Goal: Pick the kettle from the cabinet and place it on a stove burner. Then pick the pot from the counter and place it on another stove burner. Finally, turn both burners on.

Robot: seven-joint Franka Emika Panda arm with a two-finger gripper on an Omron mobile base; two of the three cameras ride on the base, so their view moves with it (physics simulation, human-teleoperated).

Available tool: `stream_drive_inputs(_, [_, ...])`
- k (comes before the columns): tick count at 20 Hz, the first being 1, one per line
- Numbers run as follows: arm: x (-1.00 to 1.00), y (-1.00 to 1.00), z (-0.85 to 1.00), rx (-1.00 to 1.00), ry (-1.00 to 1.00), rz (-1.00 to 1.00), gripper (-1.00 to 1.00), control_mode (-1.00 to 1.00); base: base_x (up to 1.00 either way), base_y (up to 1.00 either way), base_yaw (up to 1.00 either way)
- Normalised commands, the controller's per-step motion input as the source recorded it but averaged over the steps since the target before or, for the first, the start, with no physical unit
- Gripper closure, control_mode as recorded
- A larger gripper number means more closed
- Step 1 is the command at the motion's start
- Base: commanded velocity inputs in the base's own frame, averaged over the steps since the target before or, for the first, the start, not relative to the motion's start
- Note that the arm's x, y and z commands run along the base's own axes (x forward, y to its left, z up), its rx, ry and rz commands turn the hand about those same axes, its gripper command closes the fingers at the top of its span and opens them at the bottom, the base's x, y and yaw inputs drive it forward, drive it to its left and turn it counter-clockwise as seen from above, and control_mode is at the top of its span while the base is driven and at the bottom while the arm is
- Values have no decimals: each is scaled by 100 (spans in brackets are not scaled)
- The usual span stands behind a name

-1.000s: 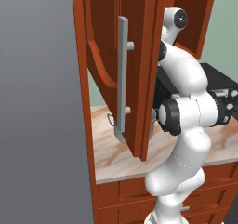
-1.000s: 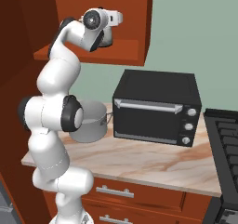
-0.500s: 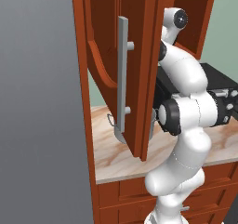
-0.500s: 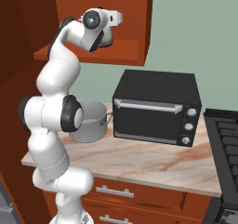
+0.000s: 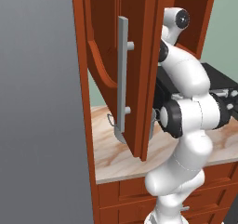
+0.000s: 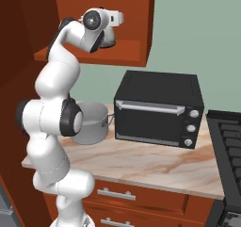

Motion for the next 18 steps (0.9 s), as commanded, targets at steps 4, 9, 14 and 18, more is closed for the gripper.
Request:
stream_drive_inputs(4, [-27, 0, 7, 0, 0, 0, 100, -100, 0, 0, 0])
stream_drive_inputs(9, [-32, 0, 2, 0, 0, 0, 100, -100, 0, 0, 0])
stream_drive_inputs(14, [-34, 0, 0, 0, 0, 0, 100, -100, 0, 0, 0])
stream_drive_inputs(18, [-32, 0, 2, 0, 0, 0, 100, -100, 0, 0, 0])
